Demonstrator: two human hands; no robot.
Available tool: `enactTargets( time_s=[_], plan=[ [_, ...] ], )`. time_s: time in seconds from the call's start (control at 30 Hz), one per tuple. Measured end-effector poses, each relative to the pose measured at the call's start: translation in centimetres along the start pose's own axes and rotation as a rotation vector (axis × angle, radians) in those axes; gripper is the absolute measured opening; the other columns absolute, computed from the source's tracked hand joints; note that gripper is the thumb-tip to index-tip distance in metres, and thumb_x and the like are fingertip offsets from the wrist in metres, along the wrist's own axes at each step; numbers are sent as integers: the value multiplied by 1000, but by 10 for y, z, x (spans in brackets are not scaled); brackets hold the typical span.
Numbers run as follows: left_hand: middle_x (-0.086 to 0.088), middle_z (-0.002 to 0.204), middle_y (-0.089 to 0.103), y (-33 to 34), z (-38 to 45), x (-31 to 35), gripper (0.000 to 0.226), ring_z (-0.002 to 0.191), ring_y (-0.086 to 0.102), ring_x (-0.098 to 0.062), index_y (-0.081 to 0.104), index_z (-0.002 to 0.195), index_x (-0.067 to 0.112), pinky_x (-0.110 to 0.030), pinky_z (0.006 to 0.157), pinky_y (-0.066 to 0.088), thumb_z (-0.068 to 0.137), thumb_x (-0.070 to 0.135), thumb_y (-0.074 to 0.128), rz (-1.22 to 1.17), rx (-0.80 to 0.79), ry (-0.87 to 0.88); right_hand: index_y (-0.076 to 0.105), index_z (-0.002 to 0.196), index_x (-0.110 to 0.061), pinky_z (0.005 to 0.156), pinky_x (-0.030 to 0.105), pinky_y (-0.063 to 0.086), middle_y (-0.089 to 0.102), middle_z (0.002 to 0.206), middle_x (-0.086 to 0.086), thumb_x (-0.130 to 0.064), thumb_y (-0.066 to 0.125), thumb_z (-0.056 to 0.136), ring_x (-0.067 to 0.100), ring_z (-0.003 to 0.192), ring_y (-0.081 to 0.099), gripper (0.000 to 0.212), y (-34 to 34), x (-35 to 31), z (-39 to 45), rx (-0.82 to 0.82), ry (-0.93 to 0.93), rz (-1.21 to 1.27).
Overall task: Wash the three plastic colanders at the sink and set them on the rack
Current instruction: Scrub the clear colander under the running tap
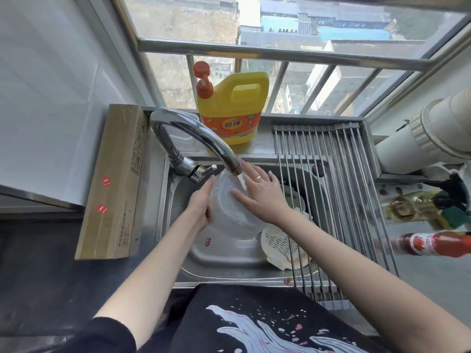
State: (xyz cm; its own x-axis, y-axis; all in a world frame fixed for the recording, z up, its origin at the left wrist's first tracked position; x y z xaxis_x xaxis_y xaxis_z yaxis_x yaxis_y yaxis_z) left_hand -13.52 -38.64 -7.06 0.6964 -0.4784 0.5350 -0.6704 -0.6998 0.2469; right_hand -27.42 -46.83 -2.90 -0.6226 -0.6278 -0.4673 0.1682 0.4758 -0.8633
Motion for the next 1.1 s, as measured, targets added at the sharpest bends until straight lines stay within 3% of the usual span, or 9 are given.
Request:
enactTargets(
  time_s=[0.13,0.3,0.37,0.43,0.6,0.73,0.83,0.97,1.1],
  plan=[
    [-18,110,67,-3,-11,-1,46,100,63,-32,69,111,10,-44,93,50,88,48,55,-20,-84,4,48,132,-41,86,36,46,57,126,-12,-68,49,82,13,115,49,57,-11,-3,16,-13,-7,117],
    [-7,93,72,-9,-10,-6,46,87,67,-22,68,102,17,-35,78,50,98,50,37,-233,-129,-23,69,75,-28,52,13,31,52,50,-24,-41,48,96,-7,50,47,32,-20,2,22,53,230,628],
    [-8,98,71,-7,-10,-8,46,92,65,-24,68,102,18,-37,82,49,96,52,39,-281,-98,-5,67,76,-34,55,18,43,59,59,-23,-40,49,97,-7,56,54,28,-18,7,18,15,310,792],
    [-10,102,69,3,-11,-12,47,98,62,-27,66,106,17,-37,84,48,96,53,39,-352,-17,-26,69,93,-34,77,28,55,70,87,-15,-33,49,97,1,84,64,20,-6,7,15,107,410,931],
    [-3,100,68,32,-25,-15,39,95,64,-27,64,96,18,-33,76,52,90,53,49,-457,295,-197,48,136,-23,109,36,36,53,137,-6,-24,42,99,14,126,47,38,24,0,-10,375,713,926],
    [7,120,63,41,-24,-19,41,104,63,-15,60,123,17,-23,75,44,92,43,51,-495,424,-257,47,138,-18,114,34,22,34,150,4,-28,41,98,20,140,27,41,35,-20,-23,401,603,621],
    [-2,113,63,42,-20,-14,45,107,58,-21,61,113,14,-34,86,45,93,51,45,-471,171,-291,56,128,-32,113,42,16,29,152,3,-45,30,96,27,143,16,43,37,-32,-38,509,493,360],
    [-15,121,61,35,-17,0,58,116,55,-27,60,117,2,-41,94,46,100,47,29,-396,-110,-188,56,129,-33,109,49,22,55,136,0,-59,10,95,27,134,41,63,19,-10,-36,461,273,-70],
    [-10,95,68,46,-27,20,41,82,69,-18,62,100,2,-28,74,58,103,24,28,-316,-433,-66,38,139,-34,82,40,49,69,107,8,-77,16,81,31,99,64,76,18,-9,-31,192,431,297]
  ],
)
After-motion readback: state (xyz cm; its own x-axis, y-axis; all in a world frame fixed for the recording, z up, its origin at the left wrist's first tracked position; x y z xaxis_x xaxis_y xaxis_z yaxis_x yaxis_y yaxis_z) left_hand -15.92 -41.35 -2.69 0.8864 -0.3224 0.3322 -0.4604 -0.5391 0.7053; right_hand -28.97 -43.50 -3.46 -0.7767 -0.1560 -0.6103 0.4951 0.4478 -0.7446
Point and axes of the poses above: each hand's wrist, its own z-axis towards the middle knuckle, its own y-axis out of the palm, x = y × z, the point moved 1 cm from there along z, towards the middle knuckle
